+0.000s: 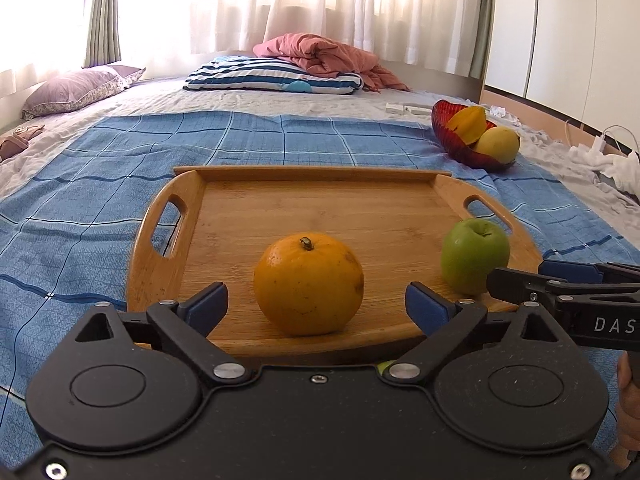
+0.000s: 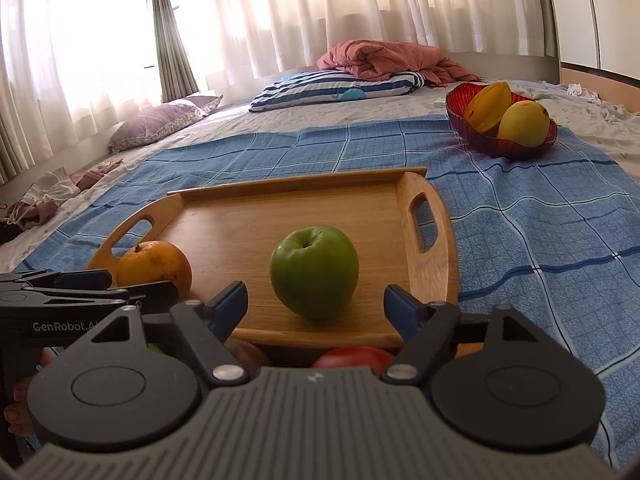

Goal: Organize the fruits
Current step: 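Withdraw both tools from the tray back toward the remaining fruit, then grasp the second green apple with the left tool while the right tool grasps a tangerine, then carry the apple onto the tray with the left tool while the right tool places the tangerine there, then open both tools and withdraw them from the tray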

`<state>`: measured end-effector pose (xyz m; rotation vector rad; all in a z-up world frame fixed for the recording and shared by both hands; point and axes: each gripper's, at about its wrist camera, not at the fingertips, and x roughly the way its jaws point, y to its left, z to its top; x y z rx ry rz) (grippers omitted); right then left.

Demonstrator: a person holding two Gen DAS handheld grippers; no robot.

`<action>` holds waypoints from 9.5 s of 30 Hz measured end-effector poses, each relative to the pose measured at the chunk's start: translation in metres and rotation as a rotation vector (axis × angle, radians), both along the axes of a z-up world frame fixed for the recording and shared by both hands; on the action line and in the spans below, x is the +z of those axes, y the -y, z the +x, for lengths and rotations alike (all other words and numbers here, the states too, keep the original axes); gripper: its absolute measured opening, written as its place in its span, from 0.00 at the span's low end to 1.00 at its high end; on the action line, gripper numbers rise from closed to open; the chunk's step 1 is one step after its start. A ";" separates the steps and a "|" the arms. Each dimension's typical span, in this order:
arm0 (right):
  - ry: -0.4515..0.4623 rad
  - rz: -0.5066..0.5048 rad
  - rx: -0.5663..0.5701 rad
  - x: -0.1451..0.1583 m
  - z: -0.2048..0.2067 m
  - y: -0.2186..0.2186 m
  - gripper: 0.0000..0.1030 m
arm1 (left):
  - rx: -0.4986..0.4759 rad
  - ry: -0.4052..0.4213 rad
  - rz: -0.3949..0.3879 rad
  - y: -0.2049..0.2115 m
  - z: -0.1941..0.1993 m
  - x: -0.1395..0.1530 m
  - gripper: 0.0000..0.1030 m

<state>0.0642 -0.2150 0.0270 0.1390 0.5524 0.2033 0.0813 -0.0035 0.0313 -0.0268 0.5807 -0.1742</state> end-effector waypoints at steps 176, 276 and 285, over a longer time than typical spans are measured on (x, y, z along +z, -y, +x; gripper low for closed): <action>-0.171 -0.040 0.006 0.017 0.124 -0.021 0.54 | 0.066 -0.209 -0.079 -0.012 0.124 0.013 0.54; 0.101 -0.102 0.009 0.024 0.013 0.002 1.00 | 0.010 0.044 -0.064 -0.025 -0.007 0.027 0.98; 0.182 -0.107 -0.017 0.004 -0.019 0.000 1.00 | 0.004 0.089 -0.055 -0.029 -0.037 0.015 0.99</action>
